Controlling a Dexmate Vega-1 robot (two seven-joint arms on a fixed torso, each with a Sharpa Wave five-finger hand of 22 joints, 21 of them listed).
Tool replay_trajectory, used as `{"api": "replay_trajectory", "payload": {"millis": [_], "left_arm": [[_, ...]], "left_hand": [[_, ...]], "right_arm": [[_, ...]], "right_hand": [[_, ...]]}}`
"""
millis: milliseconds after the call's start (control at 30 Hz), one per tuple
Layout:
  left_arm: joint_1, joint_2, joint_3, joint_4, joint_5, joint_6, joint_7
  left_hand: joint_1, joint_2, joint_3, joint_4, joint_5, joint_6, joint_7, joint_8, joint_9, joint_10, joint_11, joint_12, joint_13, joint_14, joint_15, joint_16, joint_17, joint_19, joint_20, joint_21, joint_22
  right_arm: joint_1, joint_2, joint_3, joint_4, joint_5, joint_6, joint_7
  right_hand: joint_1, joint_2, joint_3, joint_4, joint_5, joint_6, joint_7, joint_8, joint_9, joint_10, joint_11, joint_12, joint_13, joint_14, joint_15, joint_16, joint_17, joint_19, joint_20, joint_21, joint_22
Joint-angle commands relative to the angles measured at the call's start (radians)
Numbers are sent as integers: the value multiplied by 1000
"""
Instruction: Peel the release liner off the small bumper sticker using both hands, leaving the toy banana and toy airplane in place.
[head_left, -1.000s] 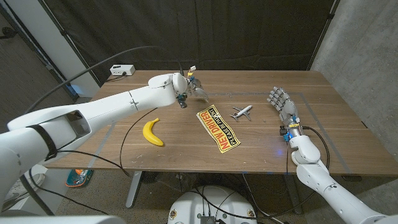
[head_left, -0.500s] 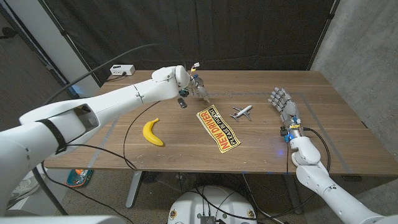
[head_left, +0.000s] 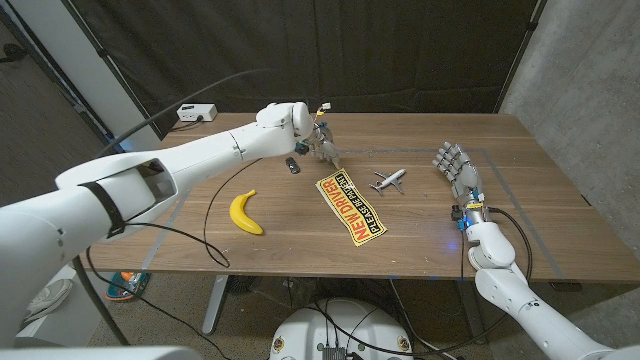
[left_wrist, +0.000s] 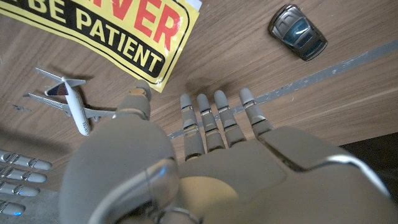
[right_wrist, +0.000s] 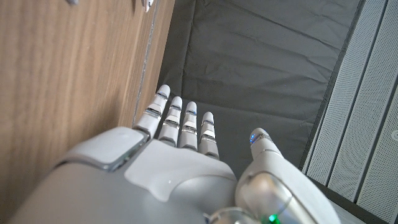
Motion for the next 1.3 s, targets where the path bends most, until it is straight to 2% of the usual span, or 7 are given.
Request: {"api": "replay_trajectory", "payload": {"millis": [33,167,367,633,800,1033,1300], "left_arm": [[-6,-55,-15,111,-6,-104,-44],[-9,-65,-9,124,8,-113,-51],[-5,-77,-9,147,21,-140,-45],[-6,-102,-11,193,22,-178,-52],[2,-108,-16,200,28,-192,-36],[29,-92,-30,160,52,-186,12],[33,-91,-16,144,88,-173,2]], "left_hand": [[-1,13,-10,-2,-3,29,14,9,2,1,6,13,10,-4,-4,13,11,-3,-4,8,5],[3,16,-15,-3,-4,31,44,4,1,2,6,22,17,-5,-6,20,18,-3,-6,14,9],[7,17,-20,-5,-5,0,28,-10,1,-9,2,26,24,-10,-8,25,24,-5,-9,19,12],[20,29,-25,-7,-5,62,71,9,2,7,4,49,38,-3,-10,40,33,1,-12,33,19],[52,47,-22,-17,-8,119,66,21,2,42,-3,78,51,36,-22,64,34,26,-18,55,24],[135,60,-14,-36,-12,223,33,42,7,87,-29,122,71,82,-47,97,33,57,-24,90,32],[205,45,-14,-41,-13,285,42,56,13,108,-50,151,88,103,-67,118,32,77,-35,113,33]], "right_arm": [[-6,4,5,1,-6,8,-15],[-7,4,5,-1,-8,10,-17],[-10,4,6,-5,-13,8,-26],[-18,2,7,-14,-22,6,-40],[-24,2,9,-19,-25,9,-48],[-31,2,11,-25,-26,9,-55],[-32,3,11,-26,-30,15,-57]], "right_hand": [[-13,0,1,3,0,8,-2,3,5,9,-2,4,5,5,-2,4,2,5,0,-1,2],[-14,0,1,3,0,9,-1,3,5,10,-2,4,5,6,-2,4,2,5,-1,-1,2],[-15,0,1,3,0,10,-2,3,5,11,-2,4,6,8,-1,4,1,6,0,-2,2],[-18,-1,1,4,0,11,-1,2,5,14,0,4,6,10,-1,3,1,6,2,-3,2],[-19,0,1,5,0,12,0,2,5,15,-1,4,6,12,-1,3,1,6,2,-4,2],[-20,0,2,5,1,13,-1,2,5,16,1,4,6,14,1,3,0,7,2,-4,2],[-21,0,3,4,2,14,-1,2,5,18,-1,3,6,17,0,2,-1,7,3,-6,2]]}}
